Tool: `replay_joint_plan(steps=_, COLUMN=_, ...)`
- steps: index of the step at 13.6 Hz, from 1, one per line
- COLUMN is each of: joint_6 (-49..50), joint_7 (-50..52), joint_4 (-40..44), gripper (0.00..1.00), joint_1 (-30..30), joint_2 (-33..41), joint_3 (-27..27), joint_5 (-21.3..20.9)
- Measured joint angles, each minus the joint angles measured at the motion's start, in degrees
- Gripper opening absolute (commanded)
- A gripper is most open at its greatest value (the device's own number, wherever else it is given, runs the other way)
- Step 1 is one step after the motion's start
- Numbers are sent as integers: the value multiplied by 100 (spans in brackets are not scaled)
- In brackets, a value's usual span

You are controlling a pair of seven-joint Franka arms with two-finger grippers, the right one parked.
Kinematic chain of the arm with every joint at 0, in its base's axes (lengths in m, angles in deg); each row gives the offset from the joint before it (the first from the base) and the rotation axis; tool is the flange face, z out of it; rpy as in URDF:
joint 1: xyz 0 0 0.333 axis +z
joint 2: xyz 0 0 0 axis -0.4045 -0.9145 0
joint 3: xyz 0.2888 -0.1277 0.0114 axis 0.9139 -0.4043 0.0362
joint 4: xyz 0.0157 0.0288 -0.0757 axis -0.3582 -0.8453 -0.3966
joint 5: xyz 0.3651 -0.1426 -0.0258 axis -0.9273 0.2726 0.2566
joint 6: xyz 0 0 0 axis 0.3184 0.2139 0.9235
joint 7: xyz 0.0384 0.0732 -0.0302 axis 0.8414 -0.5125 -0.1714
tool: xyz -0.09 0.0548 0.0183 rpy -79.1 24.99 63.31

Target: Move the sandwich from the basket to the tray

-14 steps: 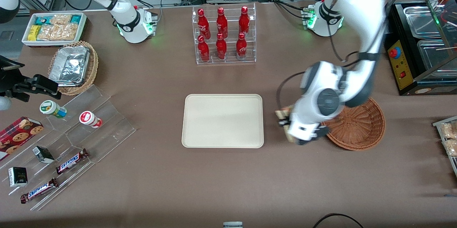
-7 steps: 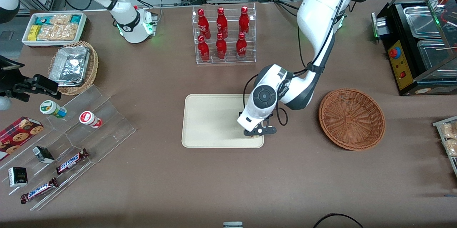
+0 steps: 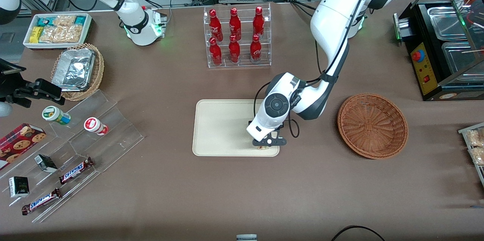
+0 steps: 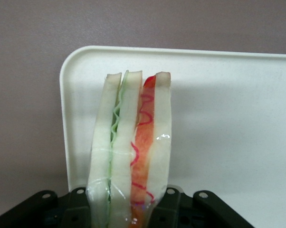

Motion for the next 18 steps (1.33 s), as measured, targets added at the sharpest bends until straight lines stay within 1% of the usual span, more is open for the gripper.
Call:
replay_joint_plan(steps=3, joint_6=-32, joint_7=0, joint_4=21, gripper=47, joint_1=-25, joint_2=-182, joint_3=-43, joint_5=0)
replay_joint_plan(steps=4, joint_6=-47, joint_7=0, joint_4=28, gripper=48, joint_1=-29, joint_2=-227, joint_3=-45, joint_5=0)
replay_joint_plan(steps=5, joint_6=-63, joint_7=0, joint_4=38, gripper=51, joint_1=-30, joint_2=-261, joint_3=-45, joint_5=0)
replay_joint_plan(steps=6, joint_6=-84, joint_7=0, joint_4=48, gripper=67, joint_1=-30, joint_2=-274, joint_3=-45, joint_5=0)
replay_joint_plan(steps=7, joint_6=-89, joint_7=0, joint_4=56, gripper=88, joint_1=-30, joint_2=-274, joint_3=-45, joint_5=0)
replay_joint_plan(steps=8, joint_6=-101, joint_7=0, joint_4=69, gripper=100, joint_1=-30, joint_2=-274, joint_3=-45, joint_5=0)
replay_joint_plan(steps=11, joint_6=-115, joint_7=220, joint_4=193, gripper=100, joint_1=-25, joint_2=-250, joint_3=-35, joint_5=-2)
replay_joint_plan(steps=13, joint_6=28, joint_7=370, joint_4=286, gripper=100, joint_1=24, joint_2=2, joint_3=24, joint_5=-6)
replay_joint_plan(steps=15, joint_6=747, joint_7=422, joint_4=301, gripper=100, joint_1=165, joint_2=571, joint_3=173, joint_5=-23)
replay_joint_plan(steps=17, joint_6=1561, joint_7=422, joint_4=290, gripper=100, joint_1=563, joint_2=1248, joint_3=268, joint_5=-79)
replay_joint_plan(steps=18, joint_6=1804, joint_7=420, joint_4=249, gripper=100, joint_1=823, joint_2=1530, joint_3=283, joint_5=-102)
